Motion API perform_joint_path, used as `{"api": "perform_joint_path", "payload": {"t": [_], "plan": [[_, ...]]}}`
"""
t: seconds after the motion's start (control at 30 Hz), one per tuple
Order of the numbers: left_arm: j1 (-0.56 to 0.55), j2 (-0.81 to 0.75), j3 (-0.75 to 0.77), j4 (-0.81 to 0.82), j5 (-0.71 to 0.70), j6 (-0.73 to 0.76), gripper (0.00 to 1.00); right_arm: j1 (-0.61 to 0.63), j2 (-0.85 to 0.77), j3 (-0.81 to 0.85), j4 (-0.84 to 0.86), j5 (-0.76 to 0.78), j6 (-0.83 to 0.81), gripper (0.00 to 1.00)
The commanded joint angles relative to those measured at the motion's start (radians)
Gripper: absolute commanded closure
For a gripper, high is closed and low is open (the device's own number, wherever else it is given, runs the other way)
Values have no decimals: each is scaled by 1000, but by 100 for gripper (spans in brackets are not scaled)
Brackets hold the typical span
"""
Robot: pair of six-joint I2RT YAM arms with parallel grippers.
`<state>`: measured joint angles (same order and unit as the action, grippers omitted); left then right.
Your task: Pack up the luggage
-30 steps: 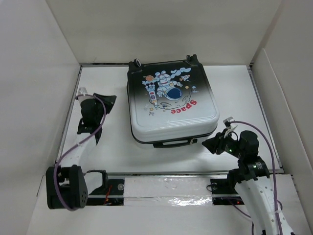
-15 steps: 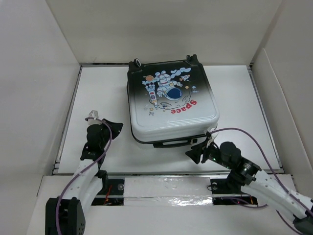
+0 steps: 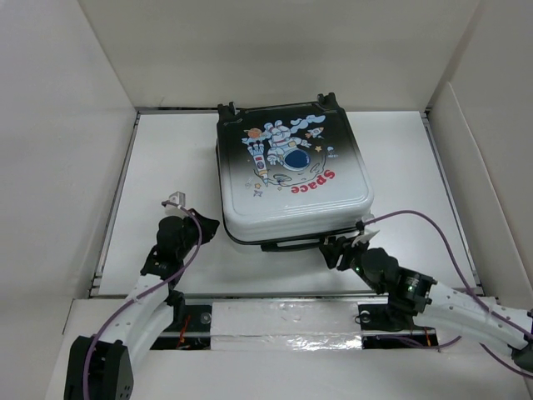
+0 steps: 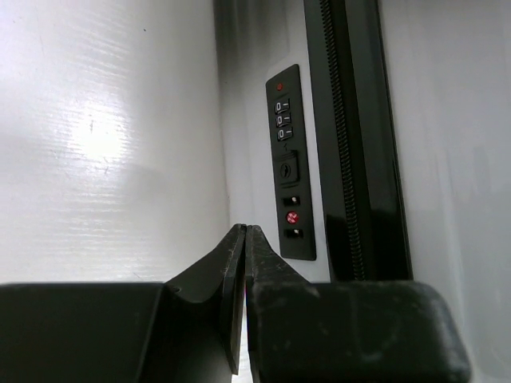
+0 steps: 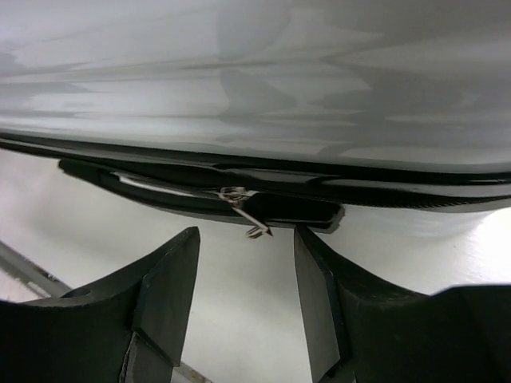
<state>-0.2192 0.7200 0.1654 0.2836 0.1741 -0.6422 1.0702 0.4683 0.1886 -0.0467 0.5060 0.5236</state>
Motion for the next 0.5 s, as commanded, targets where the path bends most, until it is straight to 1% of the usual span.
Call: {"api": "perform_joint_path", "payload": {"t": [0.0,0.07,0.1,0.17,0.23,0.3,0.33,0.37,0.4,0.47], "plan": [[-5,-5,-7,48,22,68,100,8,13,37,23,94,59,43],[-5,-14,-4,51,39,91,100,8,38,11,111,106,36,43],[-23,-28,0,45,36,99,100,8,50,12,126,115,26,43],[-64,-42,16,14,-14,105,100,8,93,26,181,123,-9,43],[-84,-37,16,20,-15,101,100,8,121,32,218,134,-23,46],[-95,2,13,51,8,92,100,8,157,32,302,121,-42,49],[-110,16,13,66,11,88,100,8,171,32,303,123,-42,50],[-124,28,10,77,8,84,100,8,182,32,336,126,-43,52],[-165,47,10,86,-2,78,100,8,203,32,343,127,-45,60],[-210,52,16,103,-50,59,100,8,217,32,373,138,-46,67]]}}
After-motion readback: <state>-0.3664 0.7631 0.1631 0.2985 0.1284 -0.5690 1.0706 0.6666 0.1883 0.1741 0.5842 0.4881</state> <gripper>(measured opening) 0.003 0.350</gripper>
